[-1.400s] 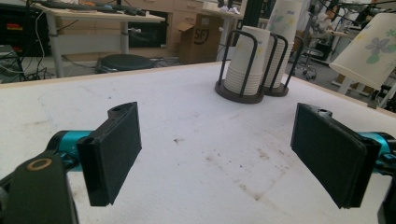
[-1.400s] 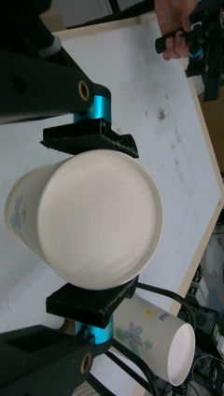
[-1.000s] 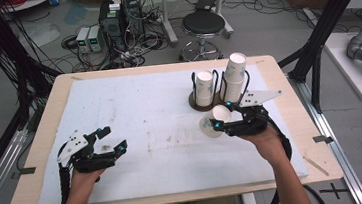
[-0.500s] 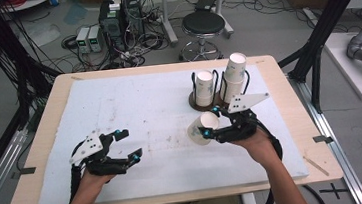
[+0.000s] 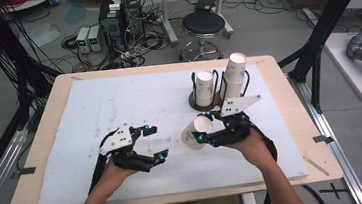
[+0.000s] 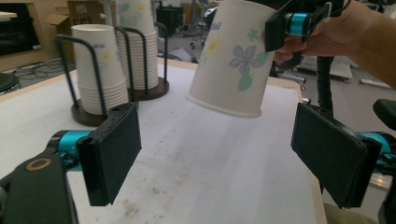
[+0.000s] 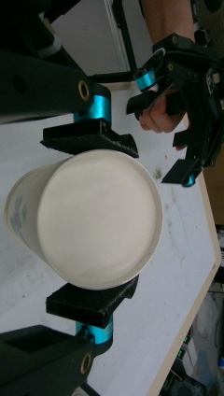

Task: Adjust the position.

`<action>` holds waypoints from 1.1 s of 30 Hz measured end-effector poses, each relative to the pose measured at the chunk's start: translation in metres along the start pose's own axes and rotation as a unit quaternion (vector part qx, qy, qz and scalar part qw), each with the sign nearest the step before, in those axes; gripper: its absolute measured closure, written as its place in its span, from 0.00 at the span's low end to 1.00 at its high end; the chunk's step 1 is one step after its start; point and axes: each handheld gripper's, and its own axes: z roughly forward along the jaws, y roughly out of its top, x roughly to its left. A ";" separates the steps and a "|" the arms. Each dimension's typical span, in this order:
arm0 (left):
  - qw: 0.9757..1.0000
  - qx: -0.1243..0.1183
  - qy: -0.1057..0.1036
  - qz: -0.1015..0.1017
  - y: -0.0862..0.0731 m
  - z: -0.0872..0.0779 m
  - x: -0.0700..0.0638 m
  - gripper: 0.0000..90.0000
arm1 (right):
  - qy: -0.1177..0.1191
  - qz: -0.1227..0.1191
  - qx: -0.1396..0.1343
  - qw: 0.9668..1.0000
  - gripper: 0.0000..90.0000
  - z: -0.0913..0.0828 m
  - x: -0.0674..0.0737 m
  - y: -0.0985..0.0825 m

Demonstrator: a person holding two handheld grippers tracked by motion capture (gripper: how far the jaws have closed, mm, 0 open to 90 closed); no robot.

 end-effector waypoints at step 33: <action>0.998 0.021 -0.063 0.015 -0.001 0.058 -0.004 0.17 | 0.044 -0.006 0.002 0.999 0.42 0.012 0.009 0.003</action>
